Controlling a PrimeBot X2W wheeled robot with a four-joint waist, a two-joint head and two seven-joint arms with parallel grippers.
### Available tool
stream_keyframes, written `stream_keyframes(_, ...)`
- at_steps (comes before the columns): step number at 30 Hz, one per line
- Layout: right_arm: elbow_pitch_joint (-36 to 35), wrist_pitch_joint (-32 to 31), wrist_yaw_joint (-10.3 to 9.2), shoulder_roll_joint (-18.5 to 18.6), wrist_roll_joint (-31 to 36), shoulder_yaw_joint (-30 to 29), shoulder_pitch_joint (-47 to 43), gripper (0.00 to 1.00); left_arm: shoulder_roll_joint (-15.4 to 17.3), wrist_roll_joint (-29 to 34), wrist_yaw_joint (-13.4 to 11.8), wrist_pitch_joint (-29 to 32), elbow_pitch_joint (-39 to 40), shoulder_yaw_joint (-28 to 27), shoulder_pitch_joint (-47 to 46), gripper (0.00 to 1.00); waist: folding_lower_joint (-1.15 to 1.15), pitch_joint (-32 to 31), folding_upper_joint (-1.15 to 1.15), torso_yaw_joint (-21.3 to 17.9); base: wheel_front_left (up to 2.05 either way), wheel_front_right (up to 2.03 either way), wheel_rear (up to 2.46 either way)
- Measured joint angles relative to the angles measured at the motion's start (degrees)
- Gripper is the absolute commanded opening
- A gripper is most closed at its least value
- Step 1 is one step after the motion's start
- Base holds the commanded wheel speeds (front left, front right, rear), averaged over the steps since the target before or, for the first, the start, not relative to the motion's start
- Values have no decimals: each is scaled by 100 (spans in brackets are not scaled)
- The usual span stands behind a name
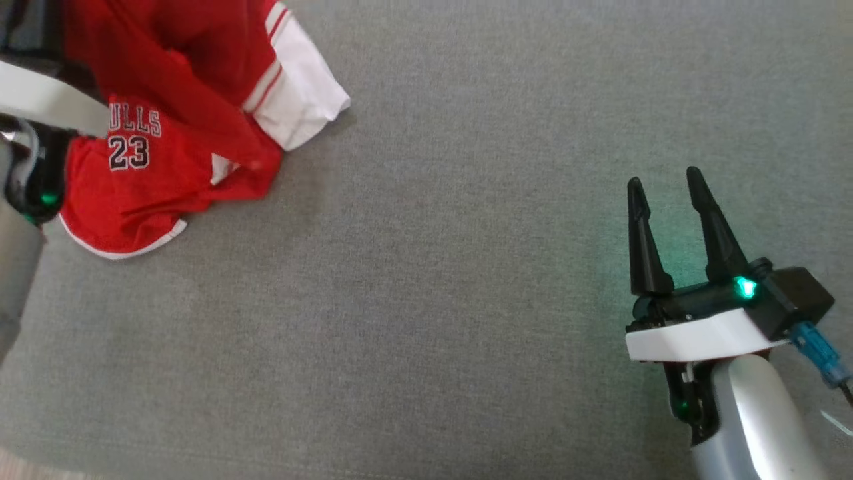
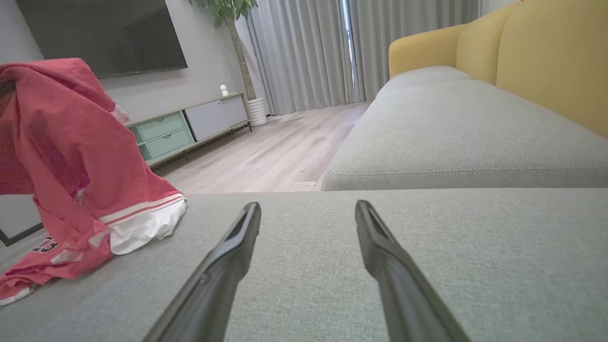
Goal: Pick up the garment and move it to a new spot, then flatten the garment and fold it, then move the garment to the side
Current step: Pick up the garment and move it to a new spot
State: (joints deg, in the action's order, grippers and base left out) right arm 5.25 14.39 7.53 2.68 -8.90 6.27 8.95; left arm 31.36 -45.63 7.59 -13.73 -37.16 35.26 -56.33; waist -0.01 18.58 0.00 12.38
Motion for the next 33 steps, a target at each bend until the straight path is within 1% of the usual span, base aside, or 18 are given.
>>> stream_keyframes(4, 69, 0, 0, 0, -163, 65, -9, 100, 108, 130, -5, 4, 517, 51, -7, 0, 0, -210, 0, -73, 0, 0, 0)
stream_keyframes(6, 78, 0, 0, 0, -252, 103, -9, 100, 125, 194, -81, 138, 813, 171, -6, 0, -1, -295, 0, -155, 0, 0, 0)
stream_keyframes(9, 79, 0, 0, 0, -376, 154, -9, 100, 101, 242, -290, 466, 1300, 365, 5, 0, 0, -388, 0, -321, 0, 0, 0)
stream_keyframes(12, 82, 0, 0, 0, -482, 224, -9, 100, -22, 237, -466, 782, 1823, 535, 66, 0, 0, -459, 0, -520, 0, 0, 0)
stream_keyframes(15, 79, 0, 0, 0, -586, 350, -5, 100, -257, 138, -608, 1089, 2261, 688, 214, 0, 0, -506, 0, -768, 0, 0, 0)
stream_keyframes(18, 59, 0, 0, 0, -704, 466, 16, 100, -560, 27, -777, 1303, 2480, 816, 323, 0, 0, -496, 0, -1068, 0, 0, 0)
stream_keyframes(22, 32, 1, 0, 1, -861, 591, 192, 100, -1051, 27, -947, 1427, 2491, 1033, 300, 0, 1, -418, 0, -1515, 0, 0, 0)
stream_keyframes(25, -12, 1, 0, 1, -943, 767, 297, 100, -1467, 33, -1072, 1458, 2312, 1176, 267, 0, 1, -357, 0, -1868, 0, 0, 0)
stream_keyframes(26, -19, 1, 0, 1, -966, 818, 313, 100, -1617, 33, -1121, 1402, 2239, 1185, 262, 41, 1, -337, 0, -1983, 0, 0, 0)
stream_keyframes(27, -24, 1, 0, 0, -992, 828, 326, 100, -1762, 33, -1116, 1322, 2164, 1209, 253, 100, 1, -315, 0, -2098, 0, 0, 0)
stream_keyframes(29, -37, 7, 0, 1, -1037, 821, 334, 100, -1974, 33, -1084, 1249, 2026, 1316, 214, 100, 1, -277, 0, -2305, 0, 0, 0)
stream_keyframes(31, -48, 8, 0, 1, -1076, 793, 333, 100, -2113, 87, -1059, 1092, 1894, 1324, 148, 100, 1, -250, 0, -2476, 0, 0, 0)
stream_keyframes(33, -52, 9, 0, 1, -1076, 754, 330, 100, -2139, 90, -1059, 894, 1828, 1273, 38, 100, 1, -235, 0, -2577, 0, 0, 0)
